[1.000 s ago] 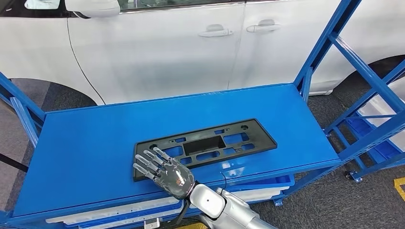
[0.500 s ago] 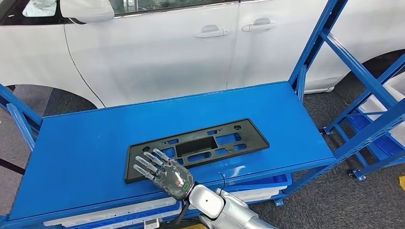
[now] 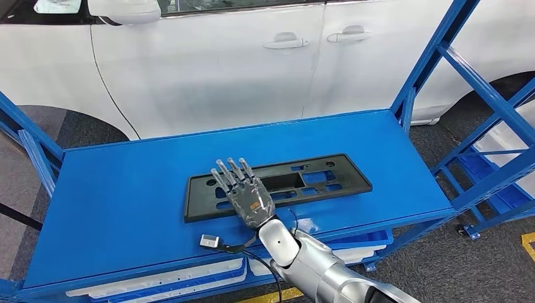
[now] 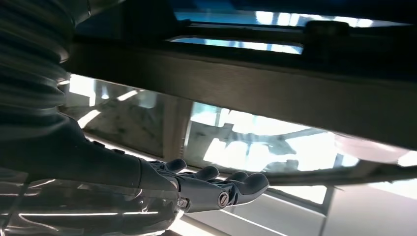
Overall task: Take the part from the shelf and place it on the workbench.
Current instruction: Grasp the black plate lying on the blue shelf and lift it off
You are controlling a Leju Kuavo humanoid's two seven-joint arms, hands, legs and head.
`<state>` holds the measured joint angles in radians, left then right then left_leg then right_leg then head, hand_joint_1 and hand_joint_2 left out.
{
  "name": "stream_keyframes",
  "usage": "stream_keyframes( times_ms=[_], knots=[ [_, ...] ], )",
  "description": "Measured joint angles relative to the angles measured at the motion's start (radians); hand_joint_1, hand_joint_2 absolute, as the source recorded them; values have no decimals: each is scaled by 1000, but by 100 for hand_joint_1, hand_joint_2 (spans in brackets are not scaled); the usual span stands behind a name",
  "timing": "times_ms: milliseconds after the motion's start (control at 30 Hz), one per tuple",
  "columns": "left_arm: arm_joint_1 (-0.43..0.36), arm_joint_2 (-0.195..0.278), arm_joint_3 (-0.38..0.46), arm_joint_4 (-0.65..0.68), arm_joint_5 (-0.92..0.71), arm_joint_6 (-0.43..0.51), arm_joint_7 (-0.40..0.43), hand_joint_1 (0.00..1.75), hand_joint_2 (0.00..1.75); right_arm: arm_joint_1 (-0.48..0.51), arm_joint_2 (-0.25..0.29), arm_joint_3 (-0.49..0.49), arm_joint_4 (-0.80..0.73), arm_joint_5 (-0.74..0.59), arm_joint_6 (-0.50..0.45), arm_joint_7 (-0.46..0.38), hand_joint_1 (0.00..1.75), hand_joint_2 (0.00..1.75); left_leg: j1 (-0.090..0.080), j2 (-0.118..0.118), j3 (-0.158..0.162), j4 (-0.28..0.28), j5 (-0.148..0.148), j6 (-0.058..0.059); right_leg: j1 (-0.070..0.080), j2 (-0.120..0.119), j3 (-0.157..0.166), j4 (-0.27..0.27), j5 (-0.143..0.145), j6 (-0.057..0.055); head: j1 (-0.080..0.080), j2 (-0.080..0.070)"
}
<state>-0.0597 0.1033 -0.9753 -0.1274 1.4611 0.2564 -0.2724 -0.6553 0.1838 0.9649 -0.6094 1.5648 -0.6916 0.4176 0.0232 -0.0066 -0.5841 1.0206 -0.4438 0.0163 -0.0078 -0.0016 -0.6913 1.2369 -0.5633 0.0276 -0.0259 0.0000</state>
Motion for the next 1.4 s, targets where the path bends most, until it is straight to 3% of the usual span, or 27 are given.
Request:
stream_keyframes(
  times_ms=[33, 67, 100, 167, 233, 300, 400, 500, 567, 600, 633, 667, 733, 867, 933, 1033, 1067, 1100, 1167, 1233, 1267, 1333, 1400],
  knots=[
    [0, 2, -3, 0, 0, 0, 3, 0, 0, -10, -4, -5, 19, 0, 0, 10, 0, 175, -1, 0, -1, 0, 0, 1, 0, 0, -28, 55, -17, 0, 0, 0],
    [0, 3, -7, 0, 0, 0, 5, 0, 0, -19, -9, -10, 35, 0, 0, 17, 0, 175, -2, 0, -1, 0, 1, 1, 1, 0, -41, 79, -15, -2, 0, 0],
    [0, 5, -11, 0, 0, 0, 7, 0, 0, -25, -14, -14, 48, 0, 0, 22, 0, 175, -4, -1, -1, 0, 1, 1, 2, 0, -33, 61, 6, -5, 0, 0],
    [0, 6, -16, 0, 0, 0, 9, 0, 0, -39, -19, -17, 67, 0, 0, 31, 86, 175, -6, -2, 2, 0, 0, 0, 7, 1, 30, -75, 78, -21, 0, 0],
    [-3, 6, -19, 0, 0, 0, 9, 0, 0, -56, -20, -19, 89, 1, 0, 42, 173, 175, -9, -1, 1, 1, -1, -5, 14, 0, 83, -191, 118, -34, 0, 0],
    [-5, 8, -21, 0, 0, 0, 9, 0, 0, -71, -21, -21, 118, 1, 7, 45, 175, 175, -10, -1, -1, -1, -1, -15, 18, -1, 92, -215, 119, -37, 0, 0],
    [-5, 10, -25, 0, 0, -2, 8, 0, 0, -82, -25, -33, 155, 1, 22, 33, 175, 175, -9, 1, -7, 18, -19, -30, 10, -2, 101, -236, 129, -50, 0, 0],
    [-6, 12, -28, 0, 0, -3, 8, 0, 0, -86, -25, -38, 179, 1, 22, 23, 175, 175, -7, 1, -79, 180, -104, -38, 8, -4, 107, -245, 133, -58, 0, 0],
    [-6, 14, -29, 0, 0, -4, 8, 0, 0, -84, -25, -38, 192, 2, 20, 22, 175, 175, -5, 1, -122, 266, -125, -45, 9, -3, 107, -243, 131, -59, 0, 0],
    [-6, 15, -29, 0, 0, -5, 8, 0, 0, -84, -25, -38, 197, 2, 20, 21, 175, 175, -4, 2, -121, 260, -109, -47, 9, -3, 107, -241, 129, -58, 0, 0],
    [-6, 16, -29, 0, 0, -6, 7, 0, 0, -84, -25, -38, 201, 2, 19, 21, 175, 175, -2, 2, -101, 214, -76, -48, 8, -2, 108, -238, 127, -56, 0, 0],
    [-6, 16, -30, 0, 0, -8, 7, 0, 0, -84, -25, -38, 203, 2, 19, 21, 175, 175, -1, 3, -69, 145, -40, -48, 8, -1, 109, -233, 123, -53, 0, 0],
    [-9, 18, -33, 0, 0, -10, 6, 0, 0, -85, -25, -39, 207, 1, 18, 21, 175, 175, -2, 4, -18, 34, -1, -41, 11, 0, 104, -221, 116, -43, 0, 0],
    [-10, 19, -36, 0, 0, -12, 4, 0, 0, -87, -25, -43, 212, 2, 16, 19, 175, 175, -5, 2, -8, 5, 2, -16, 12, 2, 97, -212, 112, -23, 0, 0],
    [-12, 19, -37, 0, 0, -12, 4, 0, 0, -87, -25, -44, 213, 2, 15, 19, 175, 175, -2, 2, -7, 0, 6, -3, 9, 2, 77, -165, 79, -12, 0, 0],
    [-12, 19, -39, 0, 0, -21, -5, 0, 131, -84, -26, -47, 215, 1, 14, 17, 175, 175, -2, 2, -9, -1, 7, 4, 3, 2, -12, 20, -8, -1, 0, 0],
    [-12, 19, -40, 0, 0, -27, -14, 0, 131, -82, -26, -50, 215, 1, 14, 15, 175, 175, -3, 2, -9, -1, 7, 4, 2, 2, -33, 61, -17, 0, 0, 0],
    [-12, 19, -41, 0, 0, -34, -26, 0, 87, -81, -27, -53, 216, 1, 13, 13, 175, 175, -3, 2, -9, -1, 7, 4, 1, 2, -36, 64, -4, 0, 0, 0],
    [-13, 19, -44, 0, 0, -49, -52, 0, 87, -81, -27, -59, 216, 1, 12, 8, 175, 175, -3, 0, -6, 0, 6, 2, 1, 2, 15, -43, 63, -7, 0, 0],
    [-13, 19, -47, 0, 0, -60, -72, 0, 175, -81, -27, -64, 216, 2, 8, 2, 175, 175, -4, -2, -4, 0, 5, -4, 6, 2, 77, -172, 111, -18, 0, 0],
    [-14, 18, -47, 0, 0, -63, -78, 0, 175, -81, -27, -66, 215, 2, 6, -1, 175, 175, -5, -2, -4, -1, 5, -9, 9, 2, 92, -206, 119, -23, 0, 0],
    [-13, 17, -46, 0, 0, -67, -79, 0, 175, -79, -28, -72, 207, 2, 1, -8, 175, 175, -5, -2, -4, -4, 6, -22, 14, 3, 95, -218, 119, -30, 0, 0],
    [-13, 17, -44, 0, 0, -70, -73, 0, 175, -71, -30, -83, 179, 2, -1, -14, 175, 175, -5, -1, -4, -1, 0, -32, 8, 2, 100, -230, 125, -41, 0, 0]
  ],
)
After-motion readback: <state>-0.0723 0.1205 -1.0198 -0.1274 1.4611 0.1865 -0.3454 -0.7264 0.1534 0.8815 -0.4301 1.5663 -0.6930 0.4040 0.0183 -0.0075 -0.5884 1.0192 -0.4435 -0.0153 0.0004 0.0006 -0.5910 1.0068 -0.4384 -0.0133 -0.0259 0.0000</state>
